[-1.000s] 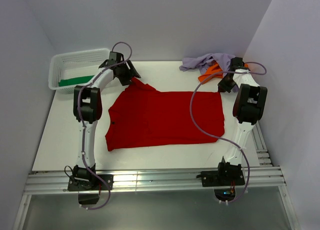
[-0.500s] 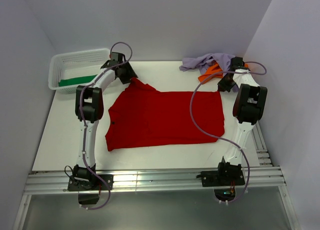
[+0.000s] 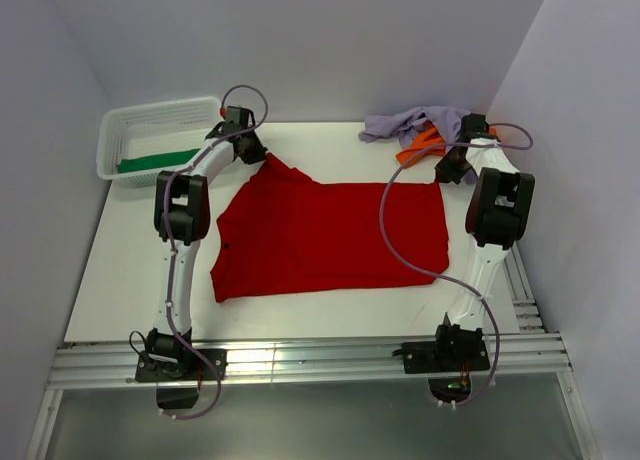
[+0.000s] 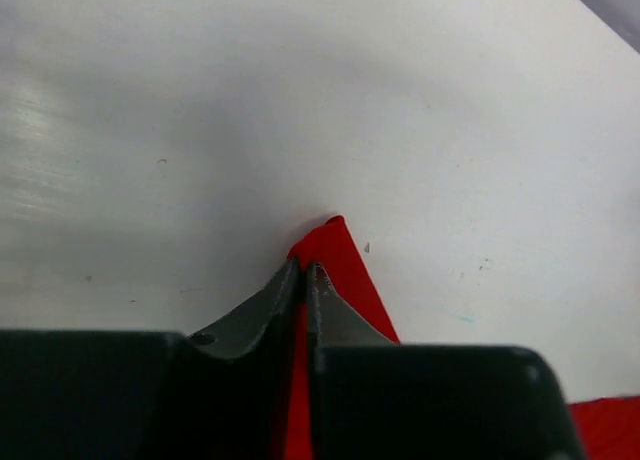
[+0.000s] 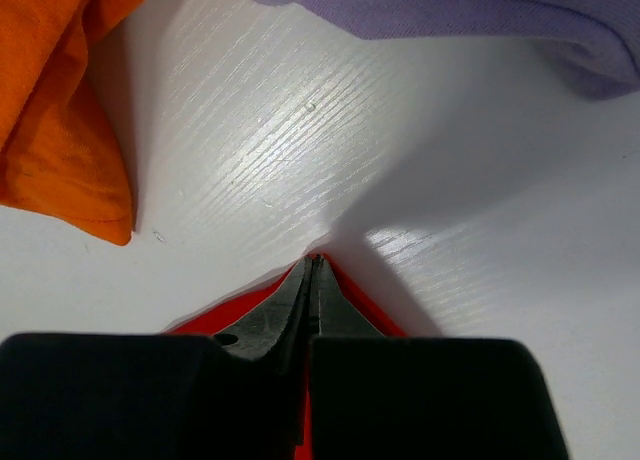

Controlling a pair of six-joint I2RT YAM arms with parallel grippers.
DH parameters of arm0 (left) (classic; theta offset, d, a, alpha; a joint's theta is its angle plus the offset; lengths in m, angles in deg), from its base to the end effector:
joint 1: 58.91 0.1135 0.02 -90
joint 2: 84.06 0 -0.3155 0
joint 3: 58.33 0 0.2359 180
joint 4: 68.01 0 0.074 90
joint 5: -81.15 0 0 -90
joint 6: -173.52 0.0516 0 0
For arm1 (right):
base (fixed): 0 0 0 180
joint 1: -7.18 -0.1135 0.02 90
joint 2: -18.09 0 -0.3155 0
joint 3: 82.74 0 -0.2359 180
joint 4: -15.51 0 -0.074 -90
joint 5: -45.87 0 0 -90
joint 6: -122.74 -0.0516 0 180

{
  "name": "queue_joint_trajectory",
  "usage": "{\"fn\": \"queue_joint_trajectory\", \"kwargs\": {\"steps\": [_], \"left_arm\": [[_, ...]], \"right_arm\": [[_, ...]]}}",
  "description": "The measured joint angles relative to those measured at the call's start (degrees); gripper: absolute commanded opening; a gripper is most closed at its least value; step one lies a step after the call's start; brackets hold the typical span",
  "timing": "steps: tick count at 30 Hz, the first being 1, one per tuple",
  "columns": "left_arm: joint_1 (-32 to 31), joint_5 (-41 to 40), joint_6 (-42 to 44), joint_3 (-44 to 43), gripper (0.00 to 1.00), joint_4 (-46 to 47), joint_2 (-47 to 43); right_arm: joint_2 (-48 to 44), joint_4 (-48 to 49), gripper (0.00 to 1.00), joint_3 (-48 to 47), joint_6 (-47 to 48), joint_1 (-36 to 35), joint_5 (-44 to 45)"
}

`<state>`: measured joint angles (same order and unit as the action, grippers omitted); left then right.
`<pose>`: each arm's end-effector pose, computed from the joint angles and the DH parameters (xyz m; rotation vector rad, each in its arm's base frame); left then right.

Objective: Roll the t-shirts
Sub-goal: Fold the tshirt

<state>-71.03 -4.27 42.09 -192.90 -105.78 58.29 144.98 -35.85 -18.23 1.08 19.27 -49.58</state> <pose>0.5773 -0.1282 0.1847 -0.5764 2.3612 -0.5341 0.4880 -0.0995 0.2077 0.9696 2.4979 0.2360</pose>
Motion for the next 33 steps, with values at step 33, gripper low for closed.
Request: {"fn": "queue_joint_trajectory", "kwargs": {"steps": [33], "left_arm": [[-1.0,-3.4,0.0,4.5,0.00,-2.7,-14.3]], "right_arm": [[-3.1,3.6,0.00,3.1,0.2,0.0,-3.1]]}}
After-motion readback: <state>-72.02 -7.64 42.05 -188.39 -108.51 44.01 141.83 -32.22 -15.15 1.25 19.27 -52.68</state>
